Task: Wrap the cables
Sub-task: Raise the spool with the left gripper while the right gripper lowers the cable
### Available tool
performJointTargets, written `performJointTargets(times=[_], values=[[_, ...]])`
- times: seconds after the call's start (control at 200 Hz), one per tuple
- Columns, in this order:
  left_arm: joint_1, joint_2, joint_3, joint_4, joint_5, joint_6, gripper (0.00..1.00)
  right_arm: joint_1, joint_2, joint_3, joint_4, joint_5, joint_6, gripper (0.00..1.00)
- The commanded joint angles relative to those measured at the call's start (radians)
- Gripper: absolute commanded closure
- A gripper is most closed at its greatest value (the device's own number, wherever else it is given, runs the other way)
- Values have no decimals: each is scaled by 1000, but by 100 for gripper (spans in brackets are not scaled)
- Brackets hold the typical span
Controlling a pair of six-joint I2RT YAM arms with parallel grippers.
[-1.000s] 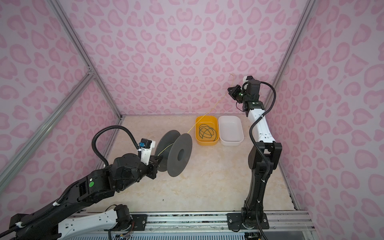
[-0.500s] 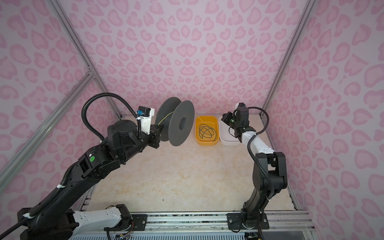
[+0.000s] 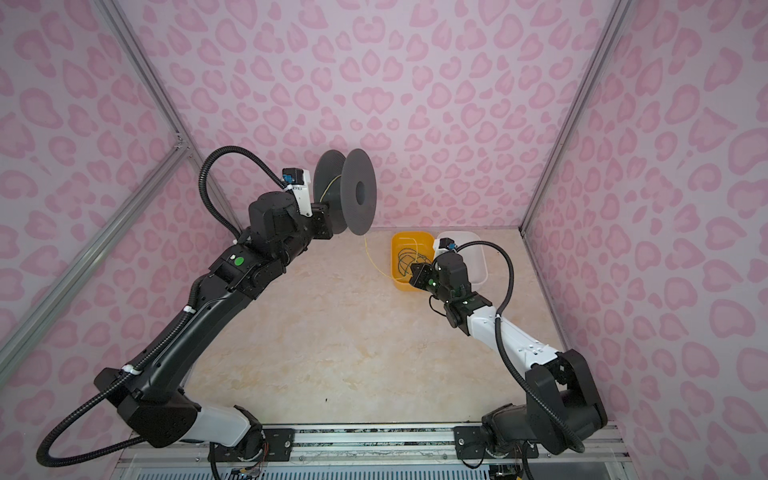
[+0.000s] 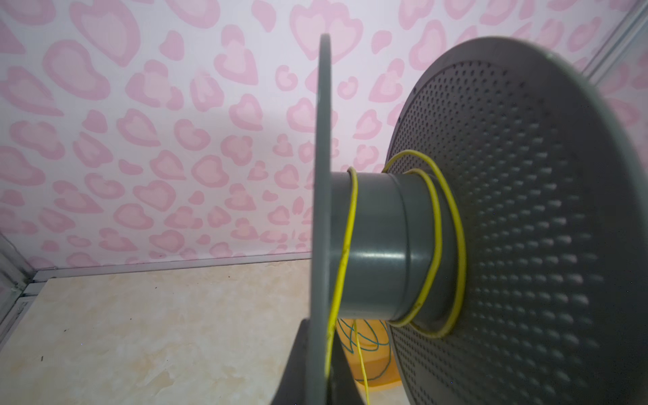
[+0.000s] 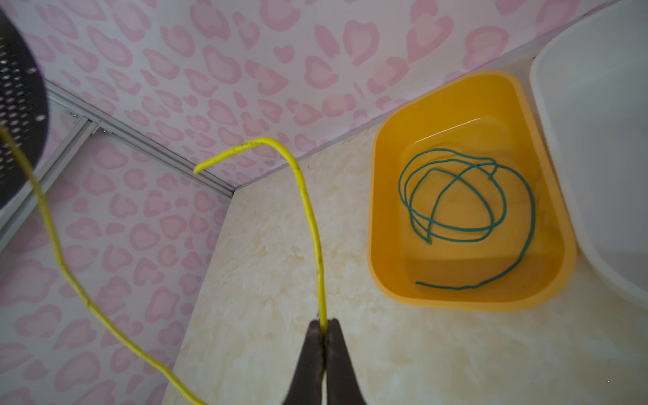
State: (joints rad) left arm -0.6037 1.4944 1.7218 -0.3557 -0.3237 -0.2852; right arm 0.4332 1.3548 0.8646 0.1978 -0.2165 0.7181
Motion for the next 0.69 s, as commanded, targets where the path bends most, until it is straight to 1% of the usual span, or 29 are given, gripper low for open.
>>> performJointTargets(times=[0.0,0.16,0.3,0.55,0.69], values=[[8,50,25,190,-79,-3,96,76,-55,-27,-15,89,-21,100],[21,163,96,190,-105,34,96,198,-140,-5,-105,155,-55,100],[36,247,130,189,-107,60,96,266,-206,42,-176,201,-86,100],[48,316,128,179,-84,70,96,313,-235,138,-238,207,-120,100],[47,276,26,193,-62,62,96,320,-215,230,-266,202,-157,100]])
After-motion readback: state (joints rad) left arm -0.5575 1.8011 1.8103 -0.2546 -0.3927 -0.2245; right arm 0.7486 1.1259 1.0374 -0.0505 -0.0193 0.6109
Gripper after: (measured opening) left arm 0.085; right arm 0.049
